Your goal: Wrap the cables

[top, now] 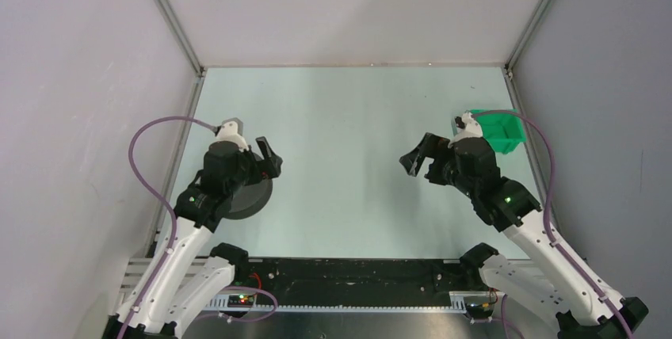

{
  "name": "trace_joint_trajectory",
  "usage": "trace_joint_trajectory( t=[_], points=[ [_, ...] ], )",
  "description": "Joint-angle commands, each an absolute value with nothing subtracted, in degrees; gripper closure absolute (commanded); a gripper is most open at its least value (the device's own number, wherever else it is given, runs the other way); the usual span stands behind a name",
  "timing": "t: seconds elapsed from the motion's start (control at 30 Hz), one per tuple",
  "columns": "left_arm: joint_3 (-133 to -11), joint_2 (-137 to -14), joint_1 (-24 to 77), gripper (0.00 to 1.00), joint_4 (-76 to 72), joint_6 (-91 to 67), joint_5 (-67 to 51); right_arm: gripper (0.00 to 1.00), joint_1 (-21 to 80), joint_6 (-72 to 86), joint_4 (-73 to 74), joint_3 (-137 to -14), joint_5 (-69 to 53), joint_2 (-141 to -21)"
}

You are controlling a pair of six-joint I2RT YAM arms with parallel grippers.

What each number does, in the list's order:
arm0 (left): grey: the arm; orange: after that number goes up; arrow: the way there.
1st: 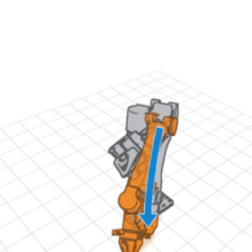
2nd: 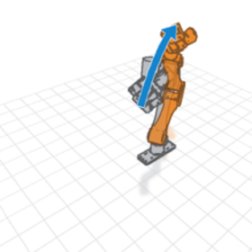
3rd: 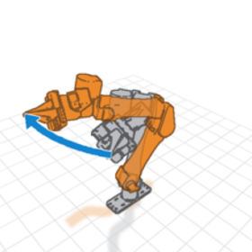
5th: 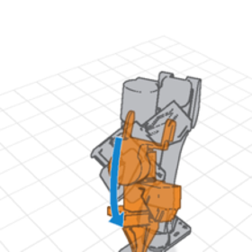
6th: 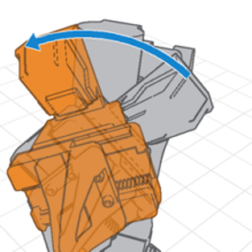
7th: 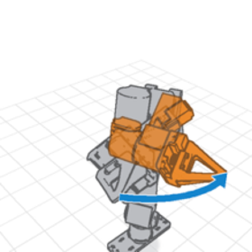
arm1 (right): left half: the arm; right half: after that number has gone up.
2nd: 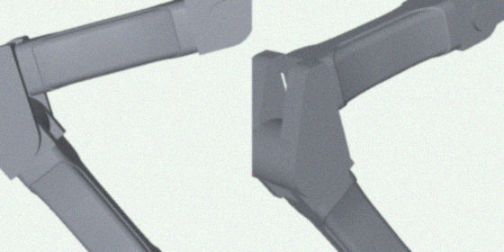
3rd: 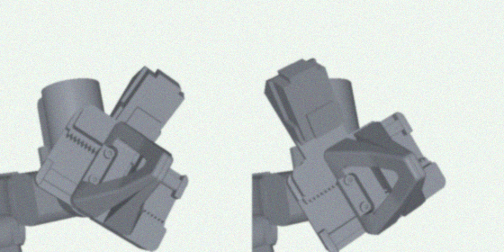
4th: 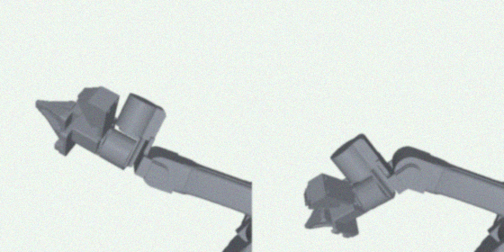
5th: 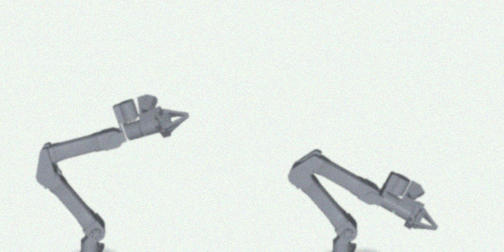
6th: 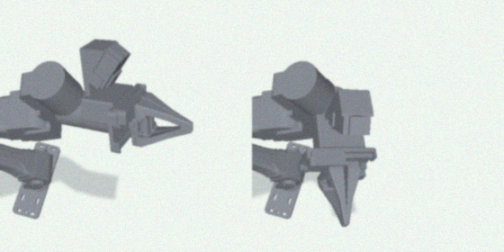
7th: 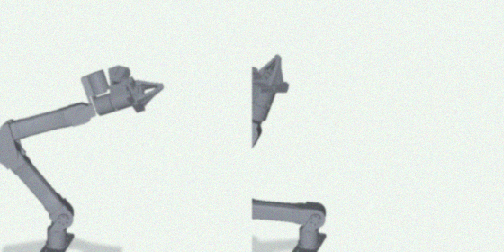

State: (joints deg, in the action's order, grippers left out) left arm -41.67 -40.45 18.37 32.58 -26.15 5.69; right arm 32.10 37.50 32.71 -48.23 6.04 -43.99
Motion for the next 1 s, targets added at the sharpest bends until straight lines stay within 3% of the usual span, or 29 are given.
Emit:
trace_joint_trajectory(
  t=[0.0, 0.4, 0.73, 0.97],
  points=[
    [-44.3, -39.9, 18.6, 0.00, 33.0, -30.0, 15.6, 0.01, 31.9, 37.6, 31.3, -47.9, 3.7, -42.4],
    [-45.2, -48.1, 17.1, 0.00, 34.4, -36.9, 35.2, 0.01, 31.9, 41.0, 28.9, -43.5, -0.6, -34.9],
    [-48.4, -62.9, 9.1, 0.00, 33.8, -39.7, 26.0, 0.01, 32.0, 42.4, 27.0, -42.8, -3.2, -29.3],
    [-48.9, -73.7, 8.9, 0.00, 31.8, -39.6, 20.6, 0.01, 32.1, 42.2, 25.8, -42.1, -4.6, -27.2]
  ],
)
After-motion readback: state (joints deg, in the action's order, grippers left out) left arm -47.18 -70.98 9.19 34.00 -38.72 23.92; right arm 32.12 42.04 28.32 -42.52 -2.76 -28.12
